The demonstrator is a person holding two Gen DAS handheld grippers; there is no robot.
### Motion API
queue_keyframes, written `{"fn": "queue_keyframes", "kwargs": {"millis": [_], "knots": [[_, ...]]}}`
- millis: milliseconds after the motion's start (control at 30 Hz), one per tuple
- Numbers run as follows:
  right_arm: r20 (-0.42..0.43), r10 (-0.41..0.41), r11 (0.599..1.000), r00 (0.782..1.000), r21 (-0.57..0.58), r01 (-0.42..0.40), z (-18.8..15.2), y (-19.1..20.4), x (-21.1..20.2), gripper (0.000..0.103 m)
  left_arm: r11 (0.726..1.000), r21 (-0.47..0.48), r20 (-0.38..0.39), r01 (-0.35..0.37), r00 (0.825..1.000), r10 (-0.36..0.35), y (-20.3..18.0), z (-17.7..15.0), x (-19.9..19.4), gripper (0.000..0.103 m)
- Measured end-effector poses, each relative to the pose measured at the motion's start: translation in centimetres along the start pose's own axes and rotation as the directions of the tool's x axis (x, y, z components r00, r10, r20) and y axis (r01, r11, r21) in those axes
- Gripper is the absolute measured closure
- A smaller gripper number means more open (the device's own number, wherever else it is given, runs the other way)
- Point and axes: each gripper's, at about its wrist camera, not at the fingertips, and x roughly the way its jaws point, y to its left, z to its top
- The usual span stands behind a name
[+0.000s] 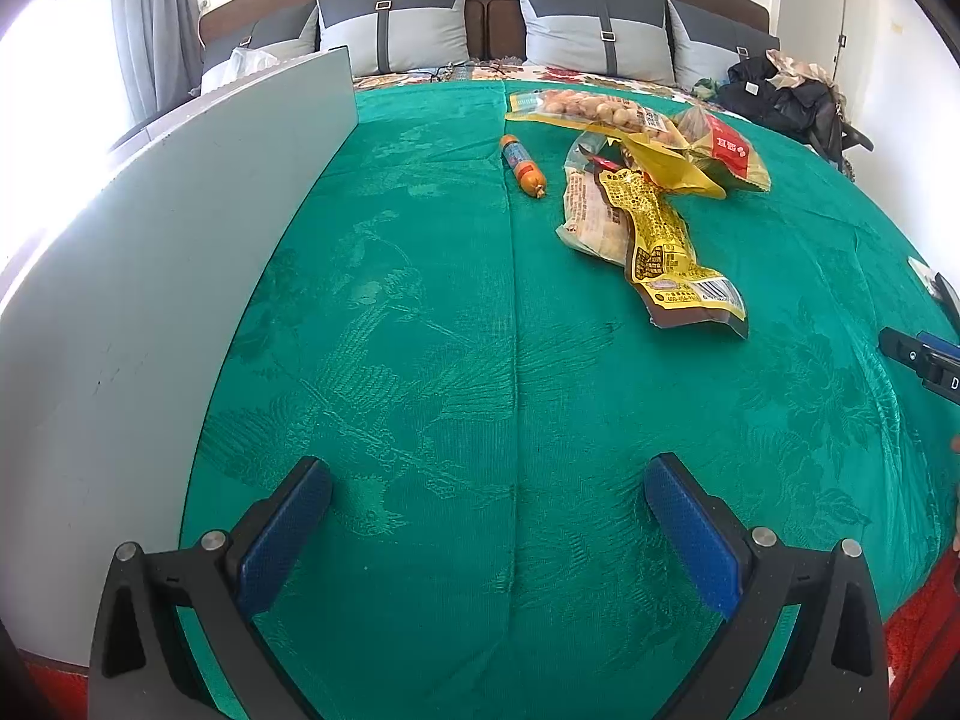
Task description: Organize snacks
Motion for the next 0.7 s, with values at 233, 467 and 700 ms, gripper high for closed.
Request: {"fn": "queue_keyframes", "kwargs": {"millis": [233,467,700], "knots": [[0.000,-0.001,1.000,1.000,0.000,0.001,-0.04,0.00,0.00,0.017,1.000,-0.003,0.007,-0.002,1.000,0.002,-0.04,-0.16,-0.10,0.000],[0.000,-0.001,1.000,1.000,0.000,0.001,-0.05,0.02,0.00,0.017,1.000,-0.003,0.009,-0.002,1.000,0.002,-0.04,-0.17,-0.11,0.000],[0.000,-0.002,1.000,1.000,0.000,0.002,-0.04,0.05,0.02,0.017,1.000,-0.010,0.008,-0.004,1.000,0.004,-0.06,-0.08,-0.08,0.000]]}}
